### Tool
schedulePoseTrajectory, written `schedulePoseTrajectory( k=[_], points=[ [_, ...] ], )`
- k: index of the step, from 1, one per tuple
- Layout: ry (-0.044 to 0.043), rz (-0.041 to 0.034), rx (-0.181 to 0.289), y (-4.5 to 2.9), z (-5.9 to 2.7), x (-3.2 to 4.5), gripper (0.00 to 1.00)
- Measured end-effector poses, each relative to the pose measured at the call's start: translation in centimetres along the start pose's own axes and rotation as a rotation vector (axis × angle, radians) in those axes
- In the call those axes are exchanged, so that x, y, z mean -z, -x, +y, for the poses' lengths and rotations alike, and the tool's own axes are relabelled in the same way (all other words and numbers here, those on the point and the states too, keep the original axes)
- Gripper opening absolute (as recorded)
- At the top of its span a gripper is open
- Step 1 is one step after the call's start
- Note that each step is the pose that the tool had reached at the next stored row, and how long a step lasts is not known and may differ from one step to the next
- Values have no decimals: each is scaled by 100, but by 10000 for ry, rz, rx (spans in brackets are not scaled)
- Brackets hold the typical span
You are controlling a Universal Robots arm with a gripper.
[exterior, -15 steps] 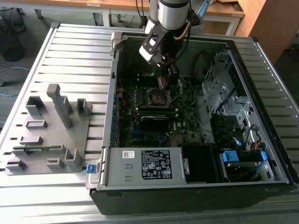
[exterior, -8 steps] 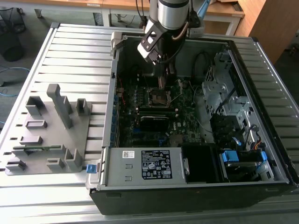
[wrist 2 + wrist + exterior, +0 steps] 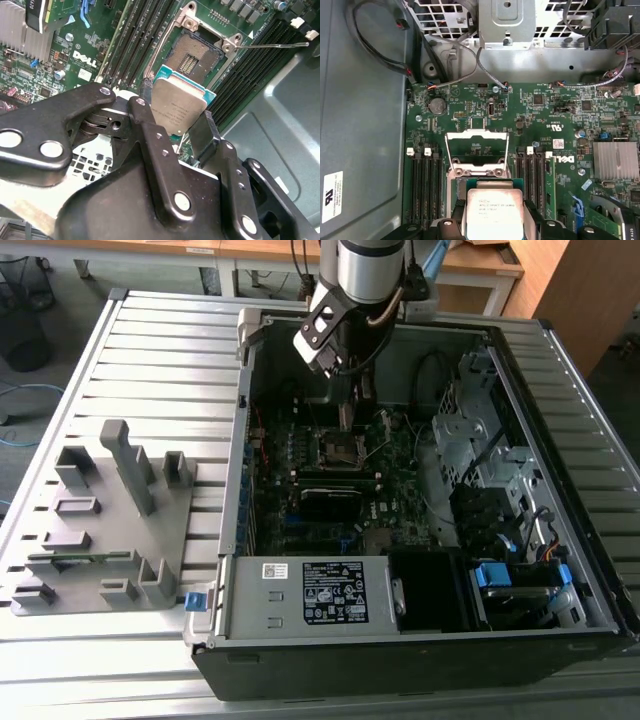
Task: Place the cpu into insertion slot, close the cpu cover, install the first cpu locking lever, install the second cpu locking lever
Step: 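Place the cpu into insertion slot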
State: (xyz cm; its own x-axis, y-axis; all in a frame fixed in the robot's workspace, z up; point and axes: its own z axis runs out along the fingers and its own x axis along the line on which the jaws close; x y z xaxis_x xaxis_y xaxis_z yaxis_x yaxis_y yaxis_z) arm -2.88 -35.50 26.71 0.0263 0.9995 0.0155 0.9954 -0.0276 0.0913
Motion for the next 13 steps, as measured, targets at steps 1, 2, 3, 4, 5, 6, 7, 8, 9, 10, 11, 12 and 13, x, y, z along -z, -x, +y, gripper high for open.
schedulePoseTrajectory(
  k=[1,2,3,4,5,6,7,8,9,10,11,12,13],
  points=[
    [-1,0,1,0,0,-2,54],
    [1,4,1,0,0,-6,54],
    [1,4,1,0,-1,-11,54],
    [-1,1,1,0,-2,-17,54],
    [0,1,1,0,-3,-23,54],
    [5,1,1,0,-3,-31,54],
    [14,2,-1,0,-5,-39,54],
    [20,2,0,1,-6,-45,54],
    [21,1,1,1,-7,-48,54],
    [21,-1,1,1,-7,-48,54],
    [21,-1,2,1,-7,-48,54],
    [21,-1,2,1,-7,-49,54],
    [21,0,1,1,-7,-49,54]
  ],
)
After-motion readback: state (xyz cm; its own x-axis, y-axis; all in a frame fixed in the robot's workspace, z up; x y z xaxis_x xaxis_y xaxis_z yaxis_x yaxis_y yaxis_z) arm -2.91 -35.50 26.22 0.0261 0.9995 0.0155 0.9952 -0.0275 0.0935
